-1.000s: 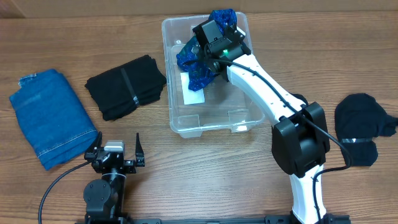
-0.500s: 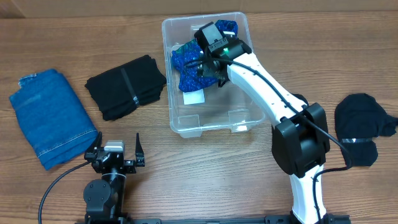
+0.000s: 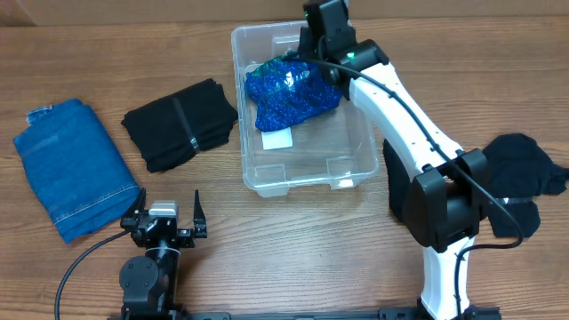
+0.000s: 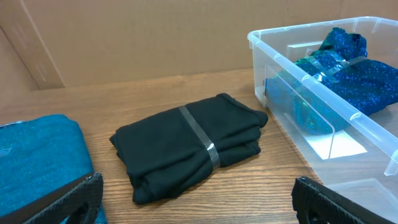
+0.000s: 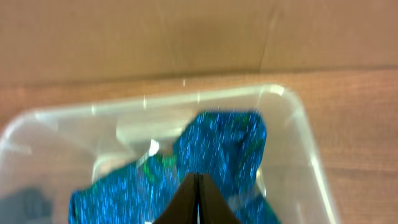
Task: Pack container
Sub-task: 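Lower the sparkly fabric into the bin and open the right gripper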
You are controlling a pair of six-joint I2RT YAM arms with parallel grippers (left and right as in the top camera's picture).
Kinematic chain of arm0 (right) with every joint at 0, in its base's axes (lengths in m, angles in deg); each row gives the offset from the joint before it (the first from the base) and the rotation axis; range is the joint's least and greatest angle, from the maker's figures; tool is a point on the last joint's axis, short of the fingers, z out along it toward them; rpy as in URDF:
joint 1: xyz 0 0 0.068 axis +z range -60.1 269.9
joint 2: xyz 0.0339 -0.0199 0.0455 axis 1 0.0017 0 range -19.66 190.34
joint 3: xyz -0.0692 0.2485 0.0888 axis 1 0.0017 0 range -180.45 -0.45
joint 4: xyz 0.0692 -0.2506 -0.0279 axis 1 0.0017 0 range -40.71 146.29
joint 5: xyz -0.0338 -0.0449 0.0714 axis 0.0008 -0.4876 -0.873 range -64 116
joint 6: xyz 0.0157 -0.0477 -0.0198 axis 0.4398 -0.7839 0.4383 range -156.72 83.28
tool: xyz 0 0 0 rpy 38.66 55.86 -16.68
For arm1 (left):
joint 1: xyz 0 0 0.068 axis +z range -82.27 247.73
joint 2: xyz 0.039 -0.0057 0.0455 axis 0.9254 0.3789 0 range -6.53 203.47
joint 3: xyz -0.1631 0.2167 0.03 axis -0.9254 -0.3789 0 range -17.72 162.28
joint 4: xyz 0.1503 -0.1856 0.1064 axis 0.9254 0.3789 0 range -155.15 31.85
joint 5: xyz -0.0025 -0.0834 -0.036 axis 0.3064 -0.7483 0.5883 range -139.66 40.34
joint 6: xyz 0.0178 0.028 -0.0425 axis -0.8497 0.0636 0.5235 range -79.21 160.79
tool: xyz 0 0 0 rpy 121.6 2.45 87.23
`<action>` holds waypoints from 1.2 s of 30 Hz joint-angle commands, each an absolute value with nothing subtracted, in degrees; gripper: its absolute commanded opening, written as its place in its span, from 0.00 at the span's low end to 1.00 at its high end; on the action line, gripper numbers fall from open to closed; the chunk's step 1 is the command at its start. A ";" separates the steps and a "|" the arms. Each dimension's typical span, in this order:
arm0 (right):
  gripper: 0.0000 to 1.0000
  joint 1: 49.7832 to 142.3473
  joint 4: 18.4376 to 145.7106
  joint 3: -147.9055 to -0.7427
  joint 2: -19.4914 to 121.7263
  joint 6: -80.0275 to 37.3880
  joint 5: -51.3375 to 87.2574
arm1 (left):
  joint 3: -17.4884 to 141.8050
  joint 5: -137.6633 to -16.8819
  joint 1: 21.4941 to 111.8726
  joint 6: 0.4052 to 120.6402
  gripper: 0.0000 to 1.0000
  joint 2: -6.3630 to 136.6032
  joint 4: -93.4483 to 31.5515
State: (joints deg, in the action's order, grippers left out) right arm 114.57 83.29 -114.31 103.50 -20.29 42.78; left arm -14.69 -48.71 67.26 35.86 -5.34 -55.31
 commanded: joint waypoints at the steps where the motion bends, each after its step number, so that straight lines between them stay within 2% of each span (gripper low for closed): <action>1: 0.04 114.13 79.09 -115.93 103.06 -21.78 42.82 | -15.00 -48.18 66.96 34.57 1.00 -5.47 -55.42; 6: 0.04 114.09 76.69 -115.93 108.26 -21.78 39.78 | -15.00 -48.18 66.96 34.57 1.00 -5.47 -55.42; 15: 0.04 114.09 80.27 -115.91 118.71 -21.78 39.78 | -15.00 -48.18 66.96 34.57 1.00 -5.47 -55.42; 19: 0.04 114.09 82.22 -115.97 117.70 -21.82 39.85 | -15.00 -48.18 66.96 34.57 1.00 -5.47 -55.42; 25: 0.04 114.09 83.70 -116.04 106.75 -21.98 39.85 | -15.00 -48.18 66.96 34.57 1.00 -5.47 -55.42; 27: 0.05 114.09 86.96 -116.04 101.73 -21.95 39.85 | -15.00 -48.18 66.96 34.57 1.00 -5.47 -55.42; 30: 0.05 114.17 99.05 -116.04 93.99 -21.71 39.02 | -15.00 -48.18 66.96 34.57 1.00 -5.47 -55.42; 33: 0.05 114.26 112.73 -116.04 90.69 -21.67 28.51 | -15.00 -48.18 66.96 34.55 1.00 -5.47 -55.42; 36: 0.04 114.33 120.40 -114.62 91.17 -21.67 18.19 | -15.00 -48.16 66.96 34.57 1.00 -5.47 -55.42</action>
State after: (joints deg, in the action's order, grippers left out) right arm 114.00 116.29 -116.48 88.53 -20.84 30.67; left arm -14.69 -48.73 67.26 35.86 -5.29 -55.31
